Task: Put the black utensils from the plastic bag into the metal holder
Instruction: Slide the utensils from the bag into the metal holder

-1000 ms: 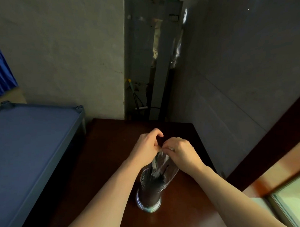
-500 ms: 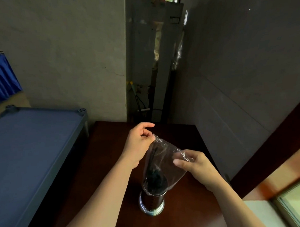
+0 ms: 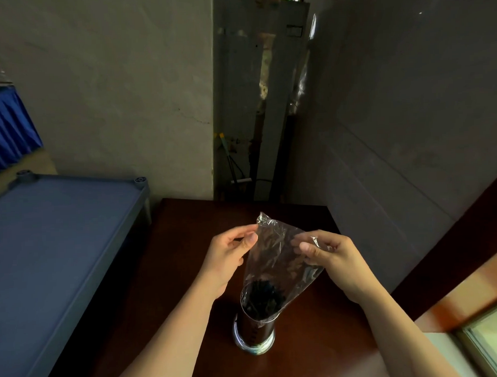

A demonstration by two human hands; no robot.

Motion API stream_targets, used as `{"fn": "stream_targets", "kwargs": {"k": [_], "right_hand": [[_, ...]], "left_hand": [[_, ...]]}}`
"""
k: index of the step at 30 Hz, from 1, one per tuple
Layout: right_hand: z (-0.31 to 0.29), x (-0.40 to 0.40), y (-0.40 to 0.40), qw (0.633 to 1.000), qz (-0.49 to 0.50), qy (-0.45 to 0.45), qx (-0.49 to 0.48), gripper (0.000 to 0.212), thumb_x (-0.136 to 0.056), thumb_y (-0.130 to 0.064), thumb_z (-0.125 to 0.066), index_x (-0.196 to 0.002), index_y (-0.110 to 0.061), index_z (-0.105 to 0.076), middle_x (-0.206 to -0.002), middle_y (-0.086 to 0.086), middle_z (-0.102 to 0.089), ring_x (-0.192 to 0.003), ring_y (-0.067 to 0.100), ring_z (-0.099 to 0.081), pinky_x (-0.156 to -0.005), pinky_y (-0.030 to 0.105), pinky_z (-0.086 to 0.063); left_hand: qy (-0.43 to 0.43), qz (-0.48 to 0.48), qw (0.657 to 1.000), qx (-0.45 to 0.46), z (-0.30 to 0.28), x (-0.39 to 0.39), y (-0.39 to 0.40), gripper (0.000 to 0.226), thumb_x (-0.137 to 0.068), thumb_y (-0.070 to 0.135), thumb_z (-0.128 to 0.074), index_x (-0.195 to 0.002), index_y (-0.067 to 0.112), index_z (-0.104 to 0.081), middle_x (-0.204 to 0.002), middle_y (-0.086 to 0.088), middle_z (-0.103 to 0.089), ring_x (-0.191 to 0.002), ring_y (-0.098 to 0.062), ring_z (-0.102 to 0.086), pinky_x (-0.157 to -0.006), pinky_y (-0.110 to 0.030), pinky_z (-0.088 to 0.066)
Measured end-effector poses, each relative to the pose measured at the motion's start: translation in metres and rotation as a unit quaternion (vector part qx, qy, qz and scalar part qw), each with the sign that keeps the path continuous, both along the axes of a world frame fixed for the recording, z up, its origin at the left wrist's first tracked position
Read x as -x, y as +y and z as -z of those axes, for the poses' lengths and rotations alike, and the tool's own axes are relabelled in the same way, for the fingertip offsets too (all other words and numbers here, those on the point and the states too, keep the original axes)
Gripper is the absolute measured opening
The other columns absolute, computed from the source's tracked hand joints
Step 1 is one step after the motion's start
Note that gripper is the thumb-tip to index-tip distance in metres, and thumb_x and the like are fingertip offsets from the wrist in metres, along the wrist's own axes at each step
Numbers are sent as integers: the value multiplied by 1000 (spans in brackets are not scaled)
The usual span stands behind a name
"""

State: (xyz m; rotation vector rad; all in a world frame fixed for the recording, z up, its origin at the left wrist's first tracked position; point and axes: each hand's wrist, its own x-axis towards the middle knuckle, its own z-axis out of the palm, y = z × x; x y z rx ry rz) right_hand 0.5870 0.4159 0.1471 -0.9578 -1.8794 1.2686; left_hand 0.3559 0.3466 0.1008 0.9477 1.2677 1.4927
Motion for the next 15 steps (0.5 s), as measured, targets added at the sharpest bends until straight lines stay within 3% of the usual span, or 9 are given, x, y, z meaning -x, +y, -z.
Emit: {"fn": "stream_targets", "kwargs": {"k": [3, 5, 8, 11, 15], "right_hand": [[-4, 2, 0, 999, 3, 31, 11, 19, -90, -24, -70, -108, -19, -78, -106, 4, -79, -101, 19, -74, -85, 35, -61], [-8, 3, 1, 999, 7, 49, 14, 17, -93, -20, -69, -107, -17, -78, -106, 4, -79, -102, 20, -75, -88, 42, -61], [-13, 5, 2, 998, 13, 66, 9, 15, -96, -17, -66, -106, -18, -78, -105, 6, -78, -102, 23, -74, -89, 49, -60], [-16, 7, 2, 998, 8, 62, 2, 15, -96, -21, -66, -106, -19, -78, -104, 7, -78, -101, 23, -74, -89, 51, -60], [-24, 6, 1, 997, 6, 78, -6, 15, -98, -22, -64, -104, -20, -78, -106, 6, -78, -101, 21, -74, -87, 50, -61]], "left_hand": [[3, 6, 1000, -20, -3, 3, -3, 60, -60, 66, -82, -113, 38, -75, -118, 6, -75, -85, 3, -68, -61, -23, -43], [29, 29, 999, -15, 0, 7, -5, 79, -53, 73, -82, -123, 37, -69, -123, 8, -72, -94, -2, -68, -63, -19, -46], [79, 105, 991, 34, 9, 5, -13, 96, -55, 67, -82, -140, 37, -51, -136, 11, -62, -107, -6, -64, -79, -20, -53], [142, 132, 976, 99, 24, -6, -18, 101, -62, 50, -85, -151, 33, -40, -141, 12, -54, -121, -12, -53, -106, -37, -49], [169, 89, 975, 111, 33, -11, -22, 95, -63, 57, -85, -146, 41, -42, -136, 15, -53, -124, -16, -48, -112, -42, -42]]}}
